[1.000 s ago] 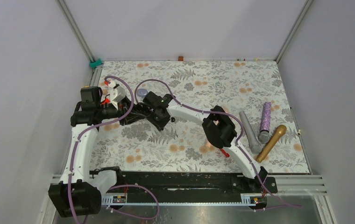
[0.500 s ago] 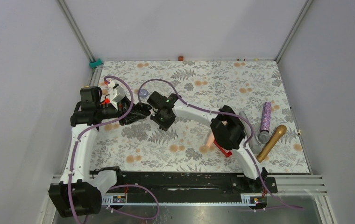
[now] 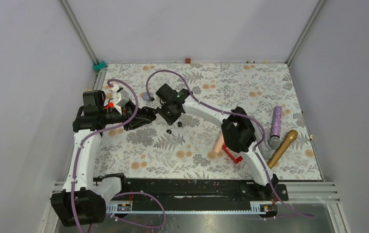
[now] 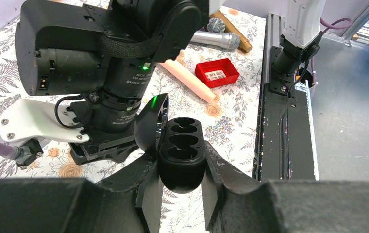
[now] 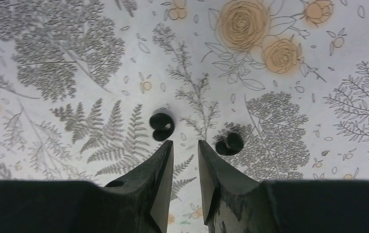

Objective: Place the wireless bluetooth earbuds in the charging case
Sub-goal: Pick up the earbud from the center of the board.

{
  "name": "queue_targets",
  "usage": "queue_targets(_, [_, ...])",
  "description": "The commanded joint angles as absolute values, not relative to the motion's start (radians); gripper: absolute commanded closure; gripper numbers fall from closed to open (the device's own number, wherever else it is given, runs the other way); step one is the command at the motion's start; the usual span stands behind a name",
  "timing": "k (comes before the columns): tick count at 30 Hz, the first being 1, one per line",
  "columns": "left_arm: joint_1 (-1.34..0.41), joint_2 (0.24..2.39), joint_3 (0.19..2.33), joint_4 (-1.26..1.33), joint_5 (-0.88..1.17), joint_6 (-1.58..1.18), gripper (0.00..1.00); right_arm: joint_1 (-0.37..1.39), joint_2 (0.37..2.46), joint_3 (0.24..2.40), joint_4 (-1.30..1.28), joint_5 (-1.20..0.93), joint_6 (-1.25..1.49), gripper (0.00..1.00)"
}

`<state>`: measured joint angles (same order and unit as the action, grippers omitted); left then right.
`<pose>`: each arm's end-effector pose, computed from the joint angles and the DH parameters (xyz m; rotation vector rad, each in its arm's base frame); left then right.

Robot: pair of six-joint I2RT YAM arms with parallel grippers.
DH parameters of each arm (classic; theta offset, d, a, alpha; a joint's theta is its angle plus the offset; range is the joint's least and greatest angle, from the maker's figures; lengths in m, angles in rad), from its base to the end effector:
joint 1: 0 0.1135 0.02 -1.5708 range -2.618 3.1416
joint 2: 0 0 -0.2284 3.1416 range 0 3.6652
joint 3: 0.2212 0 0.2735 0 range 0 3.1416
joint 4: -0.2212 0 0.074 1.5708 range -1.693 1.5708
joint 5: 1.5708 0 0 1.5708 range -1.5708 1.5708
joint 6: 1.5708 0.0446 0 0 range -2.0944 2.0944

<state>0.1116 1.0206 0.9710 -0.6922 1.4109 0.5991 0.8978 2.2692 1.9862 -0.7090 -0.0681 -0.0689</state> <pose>0.2333 -0.0182 0.3001 1.0223 1.4870 -1.0905 0.3122 0.3965 0.1723 -1.2368 2.2994 0.3944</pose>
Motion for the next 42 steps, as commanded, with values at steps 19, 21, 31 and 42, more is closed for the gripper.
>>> queue_targets(19, [0.119, 1.01, 0.968, -0.661, 1.471, 0.626, 1.0, 0.891, 2.376, 2.077, -0.791, -0.244, -0.063, 0.66])
queue_targets(21, [0.118, 1.009, 0.968, -0.661, 1.474, 0.627, 1.0, 0.891, 2.372, 2.073, -0.791, -0.274, -0.053, 0.66])
queue_targets(31, [0.12, 1.005, 0.966, -0.661, 1.474, 0.626, 1.0, 0.894, 2.379, 2.08, -0.776, -0.432, -0.007, 0.64])
queue_targets(42, [0.12, 1.005, 0.966, -0.661, 1.475, 0.626, 1.0, 0.913, 2.39, 2.105, -0.776, -0.516, -0.028, 0.62])
